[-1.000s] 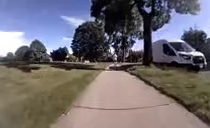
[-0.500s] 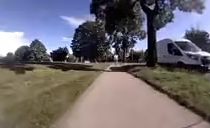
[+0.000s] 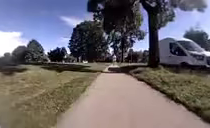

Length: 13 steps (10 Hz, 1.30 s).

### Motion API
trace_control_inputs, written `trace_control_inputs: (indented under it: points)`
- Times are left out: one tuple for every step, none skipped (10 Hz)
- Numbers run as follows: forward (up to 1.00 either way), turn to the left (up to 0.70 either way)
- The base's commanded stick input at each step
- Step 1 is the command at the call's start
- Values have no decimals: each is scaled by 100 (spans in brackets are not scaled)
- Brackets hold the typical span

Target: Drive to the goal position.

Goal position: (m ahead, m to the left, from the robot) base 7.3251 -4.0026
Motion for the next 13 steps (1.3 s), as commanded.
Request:
trace_control_inputs:
  points:
    - [100, 0]
    - [100, 0]
    - [100, 0]
    - [100, 0]
    - [100, 0]
    - [100, 0]
    - [100, 0]
    - [100, 0]
    - [100, 0]
    - [100, 0]
    - [100, 0]
    - [100, 0]
    - [100, 0]
